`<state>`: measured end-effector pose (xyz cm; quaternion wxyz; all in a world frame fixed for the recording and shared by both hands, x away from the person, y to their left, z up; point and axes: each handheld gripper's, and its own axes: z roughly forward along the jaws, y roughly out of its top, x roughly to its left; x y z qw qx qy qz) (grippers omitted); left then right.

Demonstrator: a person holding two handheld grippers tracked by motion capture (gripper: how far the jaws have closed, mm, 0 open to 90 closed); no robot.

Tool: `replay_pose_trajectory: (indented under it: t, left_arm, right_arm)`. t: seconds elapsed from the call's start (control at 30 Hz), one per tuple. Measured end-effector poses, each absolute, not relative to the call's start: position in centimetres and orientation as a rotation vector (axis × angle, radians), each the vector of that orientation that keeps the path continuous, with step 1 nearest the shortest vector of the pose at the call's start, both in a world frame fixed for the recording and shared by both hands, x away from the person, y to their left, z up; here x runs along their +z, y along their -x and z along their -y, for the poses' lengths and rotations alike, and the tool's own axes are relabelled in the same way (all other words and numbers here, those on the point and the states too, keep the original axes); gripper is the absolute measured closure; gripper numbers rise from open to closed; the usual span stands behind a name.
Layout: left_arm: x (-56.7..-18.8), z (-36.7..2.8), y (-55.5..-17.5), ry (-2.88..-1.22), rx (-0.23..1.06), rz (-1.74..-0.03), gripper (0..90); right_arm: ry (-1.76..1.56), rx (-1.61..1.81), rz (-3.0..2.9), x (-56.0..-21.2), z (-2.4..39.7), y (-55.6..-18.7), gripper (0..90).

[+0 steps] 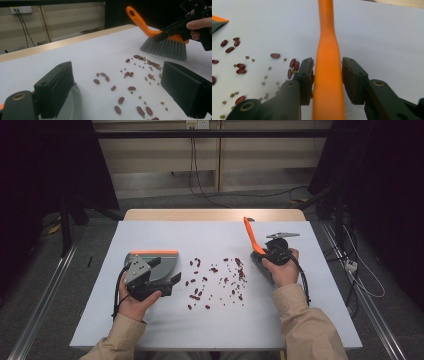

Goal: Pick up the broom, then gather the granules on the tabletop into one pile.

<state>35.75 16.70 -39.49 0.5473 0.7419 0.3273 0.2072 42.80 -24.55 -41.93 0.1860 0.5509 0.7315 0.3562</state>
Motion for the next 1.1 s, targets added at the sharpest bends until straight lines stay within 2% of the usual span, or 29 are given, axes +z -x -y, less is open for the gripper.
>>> replay_pose_trajectory:
  t: [0.1,0.27,0.47,0.53,0.67,1.1]
  left_arm:
    - [-39.5,-17.0,-35.8,-1.759,0.494,-0.776,11.0]
    - [-39.5,-17.2,-35.8,-1.754,0.494,-0.781,11.0]
    - [-39.6,-17.3,-35.7,-1.758,0.494,-0.782,11.0]
    - [-39.6,-17.3,-35.7,-1.757,0.493,-0.784,11.0]
    - [-39.5,-17.4,-35.7,-1.759,0.494,-0.784,11.0]
    - [-39.4,-18.4,-35.7,-1.753,0.47,-0.782,9.7]
  right_arm:
    - [-1.534,0.983,-2.072,-41.7,24.5,-42.4,56.5]
    - [-1.49,0.931,-2.091,-40.9,24.8,-41.2,56.8]
    - [-1.481,0.91,-2.109,-40.7,25.8,-39.7,58.9]
    - [-1.493,0.918,-2.118,-40.9,26.1,-39.4,66.0]
    - [-1.482,0.907,-2.14,-41.4,26.2,-39.4,70.3]
    - [-1.502,0.909,-2.11,-41.6,26.4,-39.7,71.0]
